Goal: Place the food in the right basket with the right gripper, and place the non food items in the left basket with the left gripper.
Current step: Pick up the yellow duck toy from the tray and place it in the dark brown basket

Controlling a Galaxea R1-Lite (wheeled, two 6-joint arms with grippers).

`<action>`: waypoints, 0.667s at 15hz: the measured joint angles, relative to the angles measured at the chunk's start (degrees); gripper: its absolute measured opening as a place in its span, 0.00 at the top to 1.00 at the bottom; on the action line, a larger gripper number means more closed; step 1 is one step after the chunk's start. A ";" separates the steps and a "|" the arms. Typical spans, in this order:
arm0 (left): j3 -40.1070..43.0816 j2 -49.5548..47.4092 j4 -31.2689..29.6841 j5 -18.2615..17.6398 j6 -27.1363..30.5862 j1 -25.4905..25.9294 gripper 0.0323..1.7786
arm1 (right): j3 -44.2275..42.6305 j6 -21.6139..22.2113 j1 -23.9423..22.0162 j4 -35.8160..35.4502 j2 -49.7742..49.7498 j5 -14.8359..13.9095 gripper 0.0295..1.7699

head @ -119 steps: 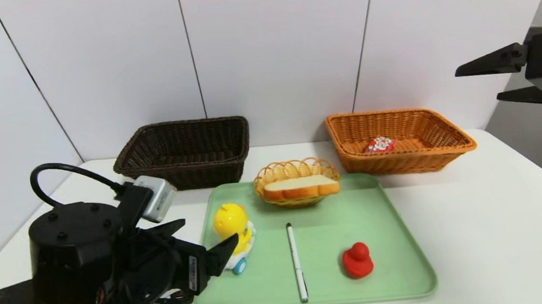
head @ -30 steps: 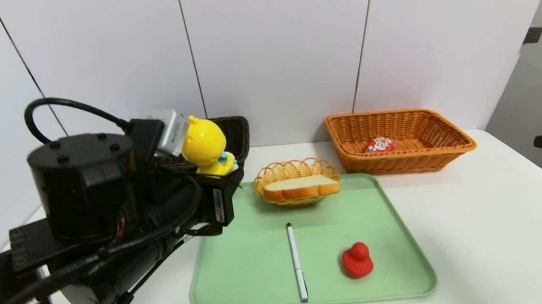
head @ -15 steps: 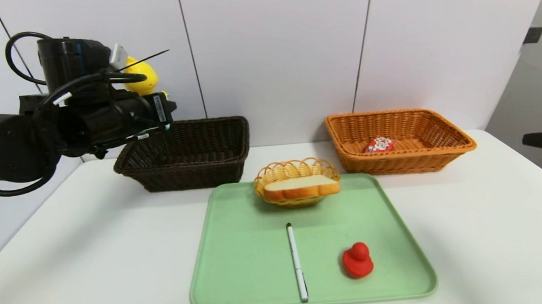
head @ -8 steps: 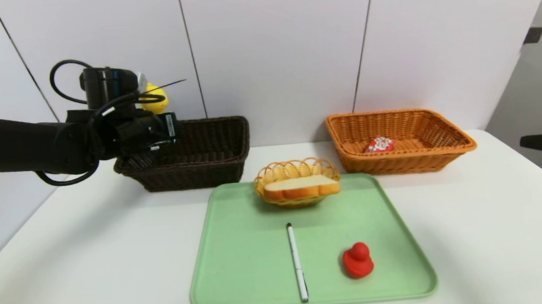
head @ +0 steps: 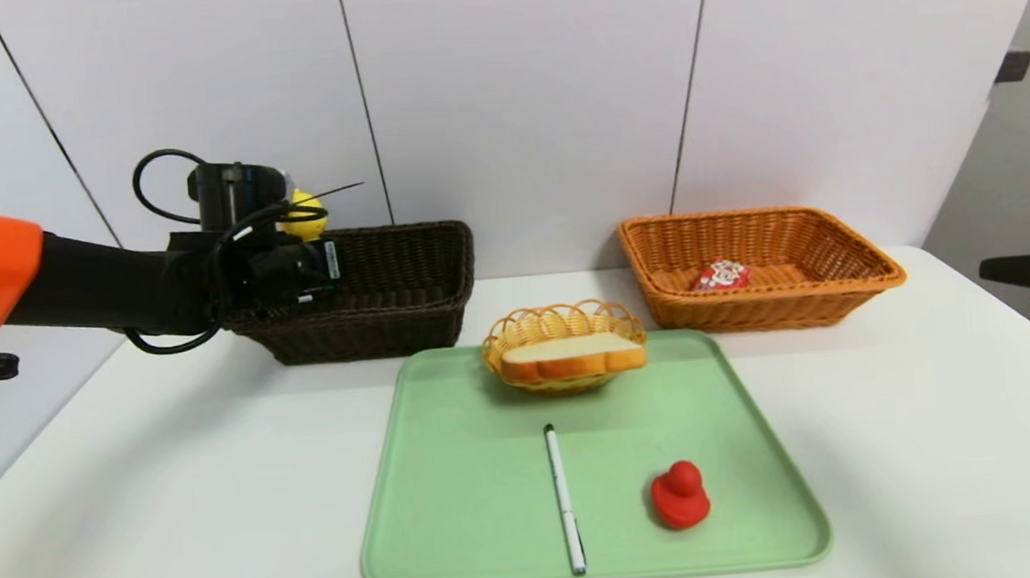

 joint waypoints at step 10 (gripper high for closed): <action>-4.10 5.41 -0.51 -0.09 -0.13 1.35 0.52 | -0.48 -0.88 0.06 -0.06 1.60 0.01 0.03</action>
